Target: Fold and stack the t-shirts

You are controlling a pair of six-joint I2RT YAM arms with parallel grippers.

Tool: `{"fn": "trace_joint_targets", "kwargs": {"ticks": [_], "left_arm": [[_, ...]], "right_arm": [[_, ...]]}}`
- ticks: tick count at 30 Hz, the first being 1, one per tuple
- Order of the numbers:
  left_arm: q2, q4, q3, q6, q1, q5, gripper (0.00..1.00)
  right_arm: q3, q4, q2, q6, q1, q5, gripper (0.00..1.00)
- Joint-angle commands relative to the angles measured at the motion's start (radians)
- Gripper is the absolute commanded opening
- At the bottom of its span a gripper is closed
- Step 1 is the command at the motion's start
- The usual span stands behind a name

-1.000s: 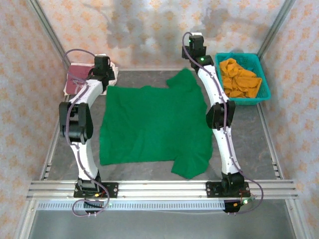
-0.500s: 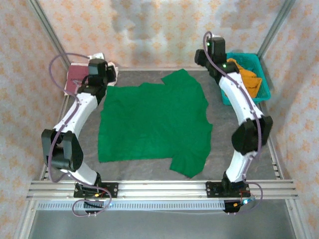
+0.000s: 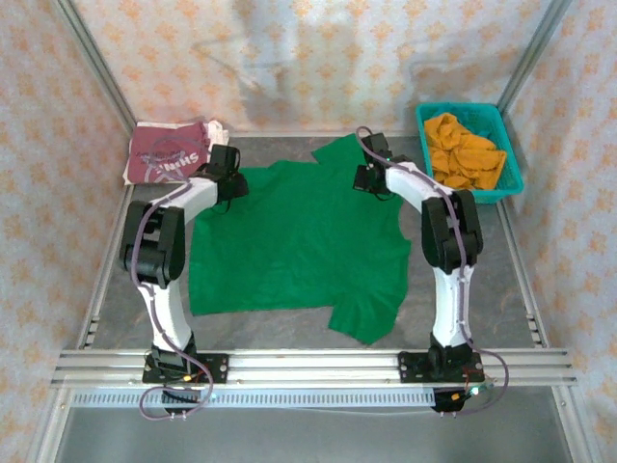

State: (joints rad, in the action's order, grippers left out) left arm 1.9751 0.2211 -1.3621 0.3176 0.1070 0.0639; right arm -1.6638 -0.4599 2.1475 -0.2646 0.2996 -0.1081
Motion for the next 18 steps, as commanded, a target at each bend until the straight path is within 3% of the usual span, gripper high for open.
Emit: {"fn": "trace_joint_targets", "kwargs": {"ticks": [1,10,18], "left_arm": [[0.052,0.044,-0.052,0.069,0.003,0.013,0.35],[0.151,0.031,-0.087,0.132,0.032,0.032,0.35],[0.296,0.114,-0.314,0.131,0.055,0.07,0.35]], "right_arm": [[-0.073,-0.034,0.051,-0.079,-0.004,0.045,0.0],[-0.137,-0.088,0.169,-0.192,-0.046,0.096,0.0],[-0.16,-0.103,0.203,-0.251,-0.117,0.142,0.0]]}}
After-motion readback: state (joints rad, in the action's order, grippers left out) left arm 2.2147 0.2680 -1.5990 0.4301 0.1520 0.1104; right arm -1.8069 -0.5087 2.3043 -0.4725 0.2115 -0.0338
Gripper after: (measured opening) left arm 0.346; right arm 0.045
